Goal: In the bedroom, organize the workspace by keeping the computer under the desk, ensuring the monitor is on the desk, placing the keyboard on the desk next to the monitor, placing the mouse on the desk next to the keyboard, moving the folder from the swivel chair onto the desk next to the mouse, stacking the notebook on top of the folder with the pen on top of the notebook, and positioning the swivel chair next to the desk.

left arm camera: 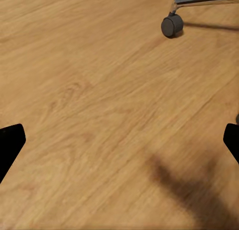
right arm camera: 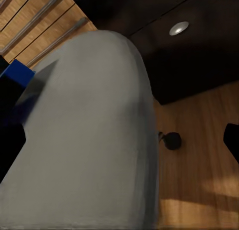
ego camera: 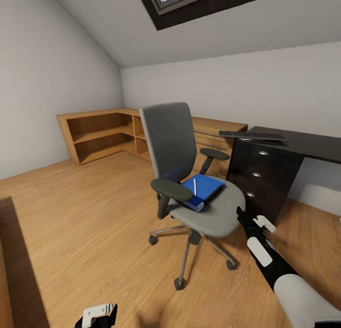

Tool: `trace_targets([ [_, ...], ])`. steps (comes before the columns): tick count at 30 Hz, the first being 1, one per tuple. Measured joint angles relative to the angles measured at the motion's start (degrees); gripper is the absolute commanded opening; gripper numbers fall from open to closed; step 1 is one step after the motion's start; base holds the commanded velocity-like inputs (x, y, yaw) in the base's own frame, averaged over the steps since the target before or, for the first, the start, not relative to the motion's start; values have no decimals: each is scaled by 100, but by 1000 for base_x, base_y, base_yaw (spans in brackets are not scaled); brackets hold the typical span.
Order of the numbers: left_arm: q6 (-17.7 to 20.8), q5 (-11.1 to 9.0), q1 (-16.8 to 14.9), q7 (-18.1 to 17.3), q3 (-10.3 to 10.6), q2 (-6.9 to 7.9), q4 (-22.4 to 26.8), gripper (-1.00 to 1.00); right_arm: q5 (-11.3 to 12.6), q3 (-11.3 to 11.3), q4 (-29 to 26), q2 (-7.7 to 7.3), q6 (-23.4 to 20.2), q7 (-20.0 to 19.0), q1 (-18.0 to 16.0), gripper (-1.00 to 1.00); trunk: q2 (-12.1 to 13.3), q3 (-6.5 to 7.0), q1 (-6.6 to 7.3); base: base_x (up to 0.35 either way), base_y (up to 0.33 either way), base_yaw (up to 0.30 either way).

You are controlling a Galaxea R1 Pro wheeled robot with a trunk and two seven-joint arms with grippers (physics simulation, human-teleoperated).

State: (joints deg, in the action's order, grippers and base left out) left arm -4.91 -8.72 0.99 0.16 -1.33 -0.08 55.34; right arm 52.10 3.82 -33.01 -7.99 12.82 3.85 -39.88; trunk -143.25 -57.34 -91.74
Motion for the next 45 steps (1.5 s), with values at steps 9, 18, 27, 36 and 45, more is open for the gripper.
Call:
trace_targets([
  [9,0,-2,-1,-7,0,0,0,100,7,17,202,13,-7,6,0,100,0,0,0,-29,108,0],
  [18,-1,1,1,-7,1,0,-1,100,14,16,252,14,-17,20,0,100,0,0,0,-2,10,0],
  [27,0,2,2,-33,6,0,1,100,17,18,256,17,-26,24,0,100,0,0,2,66,69,0],
  [36,-1,-1,0,-38,5,0,-1,100,16,23,256,19,-27,25,0,100,0,0,0,78,83,0],
  [45,-1,0,1,-40,9,0,0,100,-10,15,250,15,-21,25,-4,100,-1,1,5,223,3,0],
])
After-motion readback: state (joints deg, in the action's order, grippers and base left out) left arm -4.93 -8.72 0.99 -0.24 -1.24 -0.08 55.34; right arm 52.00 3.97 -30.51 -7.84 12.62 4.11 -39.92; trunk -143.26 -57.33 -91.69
